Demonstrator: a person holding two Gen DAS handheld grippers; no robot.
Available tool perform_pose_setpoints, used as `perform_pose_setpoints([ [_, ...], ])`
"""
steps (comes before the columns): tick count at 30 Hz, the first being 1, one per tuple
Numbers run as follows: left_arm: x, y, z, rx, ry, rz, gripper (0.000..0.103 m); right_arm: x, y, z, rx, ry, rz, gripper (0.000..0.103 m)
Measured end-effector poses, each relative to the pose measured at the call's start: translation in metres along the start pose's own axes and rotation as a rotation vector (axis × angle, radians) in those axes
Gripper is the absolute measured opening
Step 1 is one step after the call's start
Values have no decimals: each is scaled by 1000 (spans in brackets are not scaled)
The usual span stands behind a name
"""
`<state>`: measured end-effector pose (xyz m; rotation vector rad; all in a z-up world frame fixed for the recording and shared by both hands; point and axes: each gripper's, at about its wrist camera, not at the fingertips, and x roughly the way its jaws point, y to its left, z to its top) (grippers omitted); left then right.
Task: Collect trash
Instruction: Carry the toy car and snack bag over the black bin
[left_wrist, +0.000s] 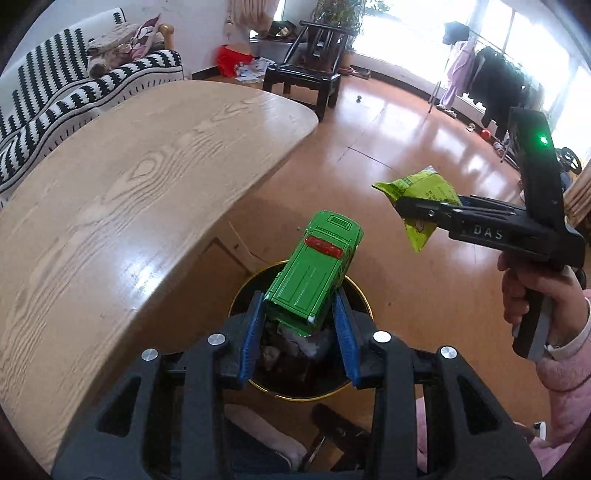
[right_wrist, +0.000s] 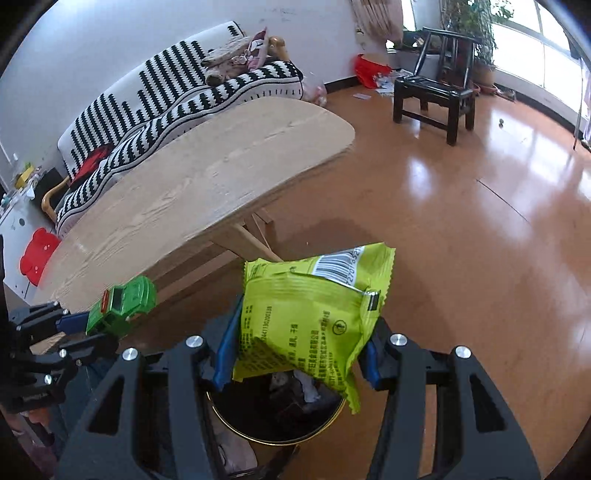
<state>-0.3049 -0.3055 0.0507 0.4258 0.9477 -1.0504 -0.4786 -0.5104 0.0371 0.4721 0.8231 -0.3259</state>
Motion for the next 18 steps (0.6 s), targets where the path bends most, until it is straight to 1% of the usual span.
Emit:
perform_pose_setpoints([
  [3,6,-3,-1,9,17,1,37,-1,8,-2,-16,3,6,53],
  [6,13,-5,-7,6,33,-5,37,4,10,-7,-20,24,10,53],
  [12,25,-4,-13,-8,57,-19,37,24,15,-11,-14,77,9,53],
  [18,51,3,-18,-30,103,-14,37,53,16,-26,-12,143,20,53],
])
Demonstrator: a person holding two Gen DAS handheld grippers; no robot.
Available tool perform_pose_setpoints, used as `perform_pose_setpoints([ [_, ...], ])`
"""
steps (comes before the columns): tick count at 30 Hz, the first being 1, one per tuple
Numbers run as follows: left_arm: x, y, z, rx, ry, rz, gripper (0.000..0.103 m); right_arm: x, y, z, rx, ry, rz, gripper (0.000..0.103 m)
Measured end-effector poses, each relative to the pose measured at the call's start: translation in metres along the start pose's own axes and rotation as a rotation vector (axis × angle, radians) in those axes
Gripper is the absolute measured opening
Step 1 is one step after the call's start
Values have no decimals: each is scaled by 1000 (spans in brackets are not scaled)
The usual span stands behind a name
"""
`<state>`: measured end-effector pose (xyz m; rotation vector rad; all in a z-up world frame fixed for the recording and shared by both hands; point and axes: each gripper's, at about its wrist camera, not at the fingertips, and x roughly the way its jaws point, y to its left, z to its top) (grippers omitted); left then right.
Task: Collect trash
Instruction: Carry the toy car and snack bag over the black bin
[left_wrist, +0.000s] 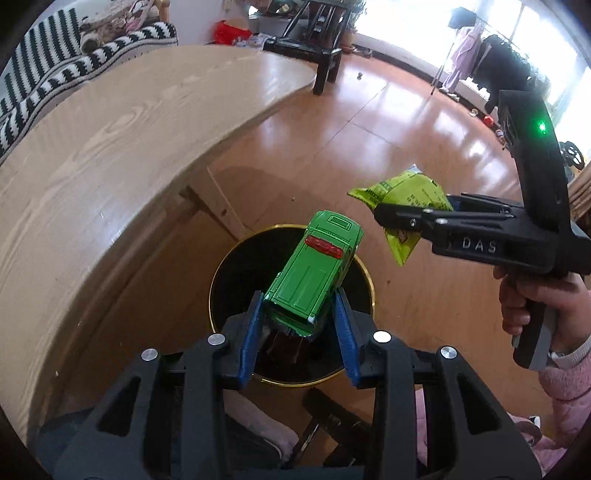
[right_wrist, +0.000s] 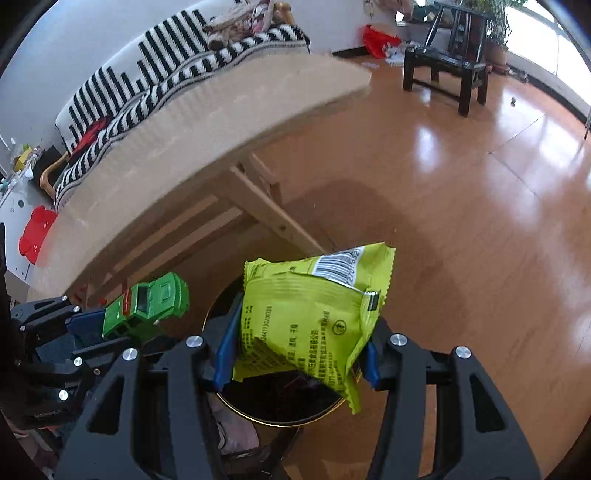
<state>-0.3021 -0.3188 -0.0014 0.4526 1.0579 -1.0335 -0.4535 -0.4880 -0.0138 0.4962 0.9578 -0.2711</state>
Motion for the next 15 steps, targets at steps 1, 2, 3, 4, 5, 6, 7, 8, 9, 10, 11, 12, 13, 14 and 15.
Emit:
perform_pose_setpoints([
  [1,4,0,-2,-5,9,1,37,10,0,-4,6,22,5,53],
  [2,10,2,-3,-12,22,3,37,19,0,-7,8,42,7,53],
  [3,16,4,-5,-20,34,7,37,27,1,-8,9,59,7,53],
  [4,26,7,-7,-32,54,10,37,41,1,-13,15,88,10,53],
  [5,35,10,-10,-47,73,13,37,52,0,-16,25,114,14,53],
  [6,46,15,-12,-75,99,16,37,64,-1,-20,37,142,18,53],
  [7,54,19,-15,-93,117,20,37,73,-1,-22,44,160,20,53],
  [8,64,24,-18,-116,145,28,37,82,-1,-25,51,181,20,53],
  [9,71,27,-20,-128,162,31,37,90,-1,-27,55,199,16,53],
  [10,79,31,-22,-143,188,35,37,101,-2,-31,58,225,9,53],
  [11,86,34,-23,-158,209,35,37,107,-2,-32,58,241,5,53],
  [12,92,37,-23,-176,225,29,37,115,-3,-34,61,261,0,53],
  [13,97,40,-22,-191,237,27,37,120,-3,-35,63,274,-4,53],
  [14,101,42,-19,-194,245,27,37,124,-3,-35,65,284,-6,53],
  [15,105,43,-17,-190,252,30,37,130,-4,-36,71,295,-7,53],
])
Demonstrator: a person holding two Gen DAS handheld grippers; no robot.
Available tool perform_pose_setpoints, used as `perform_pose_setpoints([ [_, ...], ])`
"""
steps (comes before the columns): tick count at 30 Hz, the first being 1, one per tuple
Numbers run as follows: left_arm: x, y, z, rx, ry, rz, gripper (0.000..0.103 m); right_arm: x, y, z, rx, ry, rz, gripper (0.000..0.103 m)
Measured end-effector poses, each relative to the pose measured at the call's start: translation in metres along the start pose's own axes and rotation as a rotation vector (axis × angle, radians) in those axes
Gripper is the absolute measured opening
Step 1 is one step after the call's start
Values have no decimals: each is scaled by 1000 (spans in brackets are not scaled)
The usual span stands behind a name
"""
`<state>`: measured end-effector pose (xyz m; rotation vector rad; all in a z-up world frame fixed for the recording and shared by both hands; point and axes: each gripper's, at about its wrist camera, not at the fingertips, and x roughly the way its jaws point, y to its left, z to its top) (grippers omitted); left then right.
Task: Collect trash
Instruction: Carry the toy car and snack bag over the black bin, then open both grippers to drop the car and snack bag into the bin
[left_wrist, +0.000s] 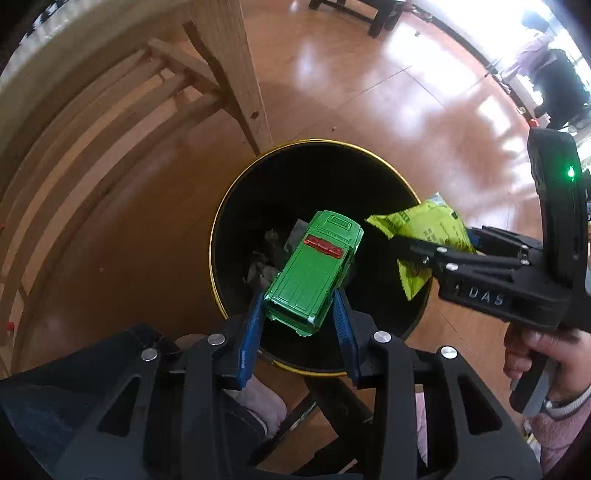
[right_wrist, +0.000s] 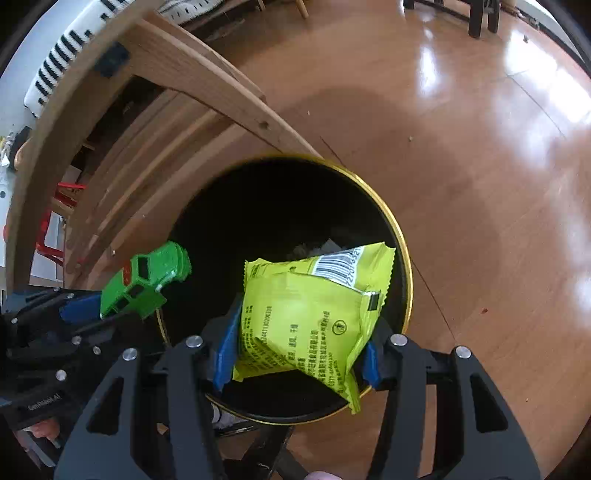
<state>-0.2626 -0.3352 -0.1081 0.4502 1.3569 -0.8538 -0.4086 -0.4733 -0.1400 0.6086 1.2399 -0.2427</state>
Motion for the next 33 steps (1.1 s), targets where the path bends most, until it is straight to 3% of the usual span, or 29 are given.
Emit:
perform_pose_setpoints([
  [9,21,-5,6,23,56,-13,37,8,-9,7,26,26,-11,53],
  [24,26,-10,5,38,58,16,37,8,-13,11,17,30,5,53],
  [27,25,-16,4,56,74,-3,38,6,-13,11,33,34,32,59],
  [29,23,-19,5,52,89,-1,64,-3,-14,11,38,19,49,85],
  [30,17,-20,5,36,77,-11,91,-13,-14,11,37,-9,44,96],
  [33,-7,-23,3,22,5,-43,96,-44,-15,13,31,-94,22,96],
])
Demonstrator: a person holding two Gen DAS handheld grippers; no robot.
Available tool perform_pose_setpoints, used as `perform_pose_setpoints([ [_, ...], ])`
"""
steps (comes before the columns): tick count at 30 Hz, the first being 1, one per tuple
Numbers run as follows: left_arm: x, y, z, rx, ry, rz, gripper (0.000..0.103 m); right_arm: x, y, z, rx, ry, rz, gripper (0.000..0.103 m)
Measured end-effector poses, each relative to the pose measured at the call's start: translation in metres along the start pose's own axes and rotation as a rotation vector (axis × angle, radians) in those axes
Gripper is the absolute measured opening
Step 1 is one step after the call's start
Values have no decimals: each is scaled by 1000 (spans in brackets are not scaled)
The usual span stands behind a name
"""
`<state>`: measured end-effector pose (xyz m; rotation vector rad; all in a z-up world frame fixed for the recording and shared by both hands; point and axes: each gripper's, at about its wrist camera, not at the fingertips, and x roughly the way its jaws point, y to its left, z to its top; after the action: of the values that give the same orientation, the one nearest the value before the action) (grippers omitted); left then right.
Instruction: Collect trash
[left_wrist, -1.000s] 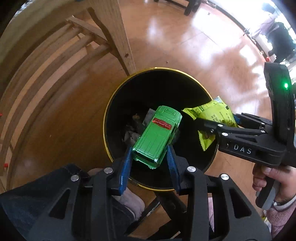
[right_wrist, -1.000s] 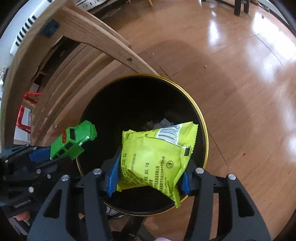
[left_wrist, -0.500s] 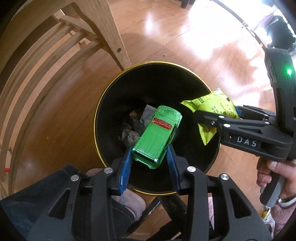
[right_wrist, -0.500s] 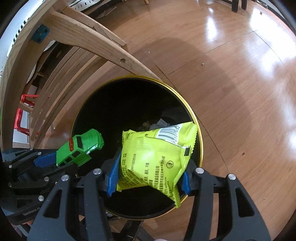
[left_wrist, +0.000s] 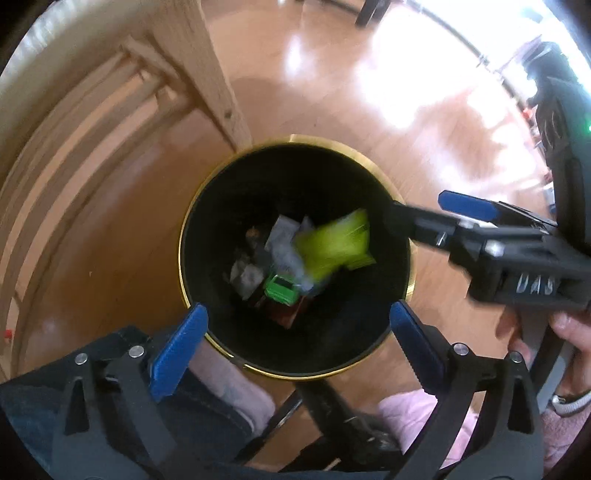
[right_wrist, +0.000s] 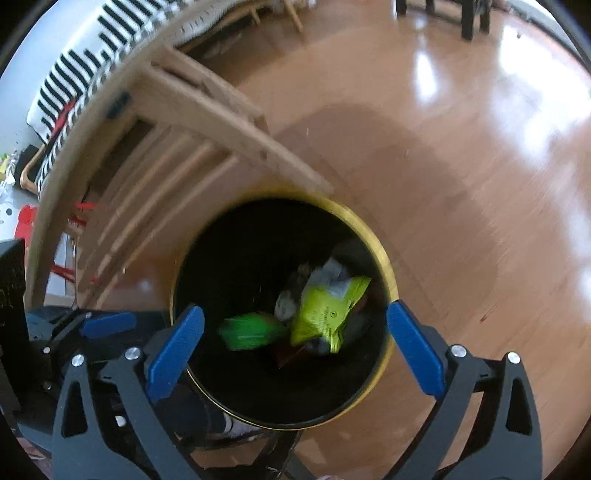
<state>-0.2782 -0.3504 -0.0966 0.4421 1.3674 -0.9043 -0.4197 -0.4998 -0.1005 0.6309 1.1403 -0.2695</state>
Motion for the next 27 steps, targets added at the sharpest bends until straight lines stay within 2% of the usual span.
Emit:
perform_pose_setpoints([
  [3,-32,-5,0,-10,-74,40,96,-46,-5,10,9,-178,-68,96],
  [5,-64,-3,0,-45,-166,98,96,-75,1,19,-24,-303,-142,96],
  [7,-96,2,1,-69,-258,109,96,-91,11,28,-60,-373,-172,96],
  [9,-125,11,2,-93,-344,155,96,-102,28,38,-91,-435,-157,96],
  [11,-158,29,-1,-129,-436,230,96,-105,46,46,-114,-465,-119,96],
  [15,-202,65,-13,-211,-516,350,96,-104,89,63,-177,-498,-47,96],
  [19,-247,121,-36,-331,-596,485,96,-99,142,76,-245,-511,-11,96],
  [24,-283,180,-60,-442,-638,556,96,-102,222,98,-292,-536,32,96],
  [27,-299,205,-73,-479,-656,549,96,-102,266,105,-340,-515,44,96],
])
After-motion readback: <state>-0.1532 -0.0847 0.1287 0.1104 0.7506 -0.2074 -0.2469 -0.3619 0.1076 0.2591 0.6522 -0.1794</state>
